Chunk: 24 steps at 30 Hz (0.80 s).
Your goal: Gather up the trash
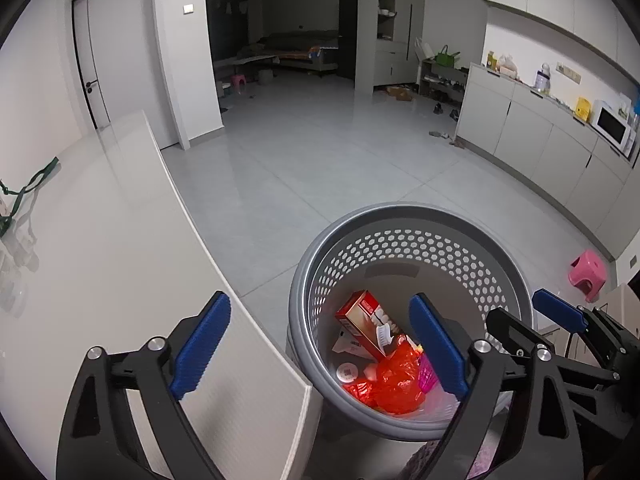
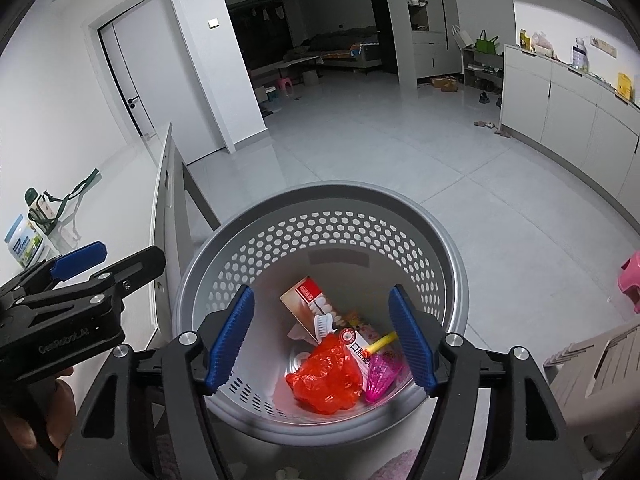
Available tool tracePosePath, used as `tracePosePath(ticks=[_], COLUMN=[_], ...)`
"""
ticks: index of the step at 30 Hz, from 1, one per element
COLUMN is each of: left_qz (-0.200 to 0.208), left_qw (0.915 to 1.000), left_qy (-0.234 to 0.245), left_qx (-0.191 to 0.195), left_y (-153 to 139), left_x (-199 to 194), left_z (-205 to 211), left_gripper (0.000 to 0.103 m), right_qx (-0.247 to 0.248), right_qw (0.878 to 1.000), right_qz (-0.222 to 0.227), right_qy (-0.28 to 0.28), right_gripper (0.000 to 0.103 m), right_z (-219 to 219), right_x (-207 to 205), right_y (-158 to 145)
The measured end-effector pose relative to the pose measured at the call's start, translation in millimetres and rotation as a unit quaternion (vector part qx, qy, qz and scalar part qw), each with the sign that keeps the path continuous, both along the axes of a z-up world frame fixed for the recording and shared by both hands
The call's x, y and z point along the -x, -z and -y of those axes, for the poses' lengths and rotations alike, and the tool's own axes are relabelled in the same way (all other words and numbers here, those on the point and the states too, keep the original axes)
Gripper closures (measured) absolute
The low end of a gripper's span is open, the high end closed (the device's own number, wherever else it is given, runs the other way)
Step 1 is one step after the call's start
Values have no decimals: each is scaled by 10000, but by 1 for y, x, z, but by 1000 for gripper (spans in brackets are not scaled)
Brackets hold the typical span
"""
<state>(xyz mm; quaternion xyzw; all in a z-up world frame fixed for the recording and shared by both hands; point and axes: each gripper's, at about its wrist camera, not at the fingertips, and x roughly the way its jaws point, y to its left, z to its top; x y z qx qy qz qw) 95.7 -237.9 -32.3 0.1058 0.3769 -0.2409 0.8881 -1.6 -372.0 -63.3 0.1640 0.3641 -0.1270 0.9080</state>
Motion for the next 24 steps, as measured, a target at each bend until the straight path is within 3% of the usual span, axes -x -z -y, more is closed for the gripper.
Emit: tracePosePath(ticks=[9,24], left_qz=[53,108], left_qw=[10000,9998], left_qy=[-80,-144], left_qx=[-11,-114], left_y=[-2,-5], left_x=[1,0], left_z=[-1,-6], left_gripper=[7,7], right_qx=[6,54], right_qw=[9999,9999], right_qz=[-31,-35], right_qy=[99,82], right_gripper=[33,31], right_z=[3,-3], right_x=[1,1], right_y=[1,-1])
